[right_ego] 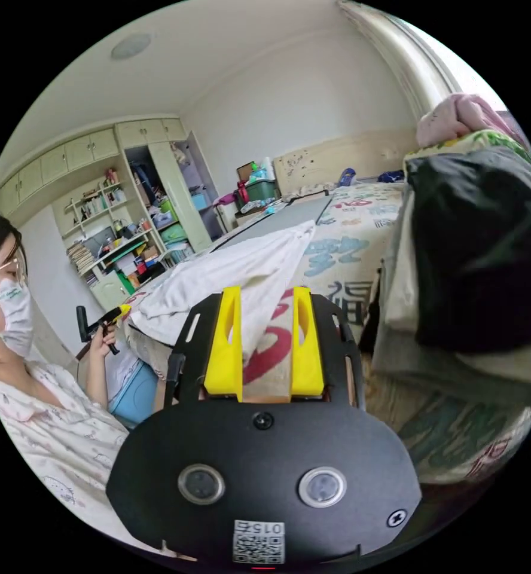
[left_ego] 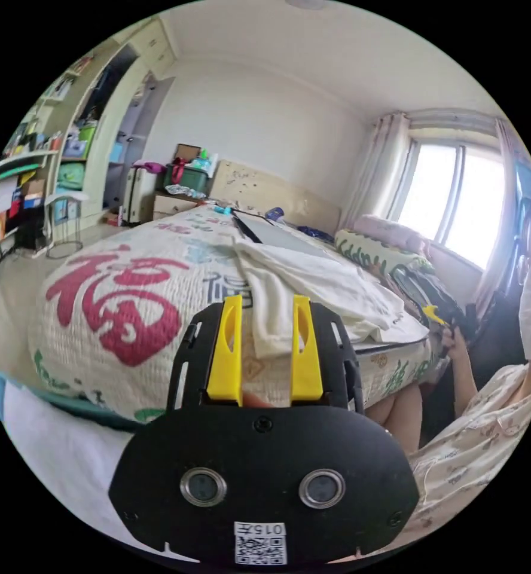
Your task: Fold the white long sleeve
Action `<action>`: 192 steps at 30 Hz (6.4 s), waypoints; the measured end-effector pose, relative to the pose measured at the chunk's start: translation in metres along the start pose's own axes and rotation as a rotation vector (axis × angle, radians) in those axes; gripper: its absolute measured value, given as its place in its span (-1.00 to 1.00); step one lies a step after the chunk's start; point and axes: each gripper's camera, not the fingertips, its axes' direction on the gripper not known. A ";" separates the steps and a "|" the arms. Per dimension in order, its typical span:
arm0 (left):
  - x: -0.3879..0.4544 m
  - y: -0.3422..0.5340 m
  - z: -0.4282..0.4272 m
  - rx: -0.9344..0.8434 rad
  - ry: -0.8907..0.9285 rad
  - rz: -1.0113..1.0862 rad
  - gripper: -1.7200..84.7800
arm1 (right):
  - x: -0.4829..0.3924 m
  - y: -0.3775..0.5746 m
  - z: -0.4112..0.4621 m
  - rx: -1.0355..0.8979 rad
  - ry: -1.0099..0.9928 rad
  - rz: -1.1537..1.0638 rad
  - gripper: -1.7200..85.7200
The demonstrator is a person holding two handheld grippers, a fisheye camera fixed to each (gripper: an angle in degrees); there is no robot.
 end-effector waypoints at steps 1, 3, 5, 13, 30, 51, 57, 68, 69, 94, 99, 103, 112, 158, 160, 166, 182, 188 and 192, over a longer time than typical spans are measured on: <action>-0.004 0.027 -0.005 0.009 -0.010 -0.046 -0.66 | 0.002 0.020 -0.006 0.005 0.014 0.028 -0.67; -0.007 0.056 -0.005 0.006 -0.009 -0.097 -0.65 | 0.003 0.043 -0.011 0.024 -0.005 0.067 -0.67; -0.004 0.080 -0.010 0.054 -0.033 -0.112 -0.65 | -0.001 0.064 -0.013 0.056 -0.055 0.080 -0.67; -0.010 0.110 -0.024 0.066 0.024 -0.146 -0.79 | 0.015 0.082 -0.004 0.090 -0.064 0.101 -0.73; -0.005 0.135 -0.070 0.123 0.041 -0.158 -0.97 | -0.005 0.147 0.034 0.119 0.126 -0.068 -0.81; 0.070 0.100 -0.052 0.103 -0.074 0.001 -0.94 | -0.053 0.243 0.029 0.075 0.196 -0.185 -0.96; 0.114 0.047 -0.024 -0.059 -0.125 0.214 -0.87 | -0.068 0.235 -0.013 -0.008 0.275 -0.356 -0.79; 0.368 -0.077 0.212 -0.293 0.328 0.940 -0.71 | -0.168 0.148 0.109 -0.330 -0.141 -0.927 -0.74; 0.372 -0.081 0.228 -0.318 0.342 0.953 -0.71 | -0.168 0.144 0.114 -0.341 -0.141 -0.927 -0.74; 0.292 -0.511 0.603 0.172 -0.158 0.517 -0.87 | -0.206 -0.228 0.277 0.122 0.402 -0.241 -0.88; 0.319 -0.473 0.634 0.079 -0.159 0.599 -0.81 | -0.240 -0.197 0.273 -0.081 0.031 -0.391 -0.76; 0.336 -0.345 0.558 -0.064 0.119 0.760 -0.80 | -0.244 -0.092 0.215 -0.303 -0.243 -0.498 -0.74; 0.381 -0.194 0.432 -0.143 0.374 0.889 -0.78 | -0.254 -0.004 0.156 -0.495 -0.290 -0.455 -0.69; 0.216 -0.205 0.234 -0.013 -0.048 0.663 -0.94 | -0.370 0.007 0.243 -0.544 -0.193 -0.773 -0.97; 0.196 -0.221 0.230 -0.042 -0.009 0.638 -0.94 | -0.346 -0.021 0.237 -0.491 -0.197 -0.685 -0.97; 0.059 -0.359 0.181 0.048 -0.429 0.520 -0.92 | -0.139 -0.187 0.146 -0.078 0.360 -0.195 -0.96; -0.120 -0.155 0.030 0.037 -0.111 0.106 -0.76 | -0.017 0.008 0.025 -0.118 -0.095 -0.021 -0.72; -0.105 -0.042 -0.006 -0.064 0.018 0.032 -0.67 | -0.016 0.110 -0.001 -0.141 -0.105 -0.011 -0.67; -0.104 -0.008 -0.010 -0.086 0.067 -0.010 -0.67 | 0.000 0.152 -0.002 -0.149 -0.153 0.036 -0.66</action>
